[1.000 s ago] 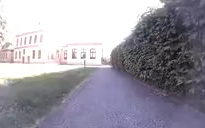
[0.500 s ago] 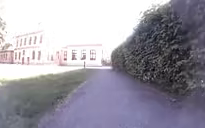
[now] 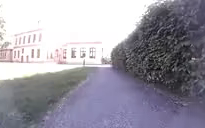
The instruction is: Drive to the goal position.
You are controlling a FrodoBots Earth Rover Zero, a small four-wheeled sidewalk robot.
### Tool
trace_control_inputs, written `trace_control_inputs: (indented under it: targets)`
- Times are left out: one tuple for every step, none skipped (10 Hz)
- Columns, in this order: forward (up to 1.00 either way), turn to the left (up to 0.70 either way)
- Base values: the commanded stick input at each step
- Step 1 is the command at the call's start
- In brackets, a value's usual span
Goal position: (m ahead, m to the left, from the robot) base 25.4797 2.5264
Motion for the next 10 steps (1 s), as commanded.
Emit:
trace_control_inputs:
  targets:
    - [0.6, 0.0]
    - [0.6, 0.0]
    - [0.6, 0.0]
    - [0.6, 0.0]
    - [0.6, 0.0]
    - [0.6, 0.0]
    - [0.6, 0.0]
    - [0.6, 0.0]
    - [0.6, 0.0]
    - [0.6, 0.0]
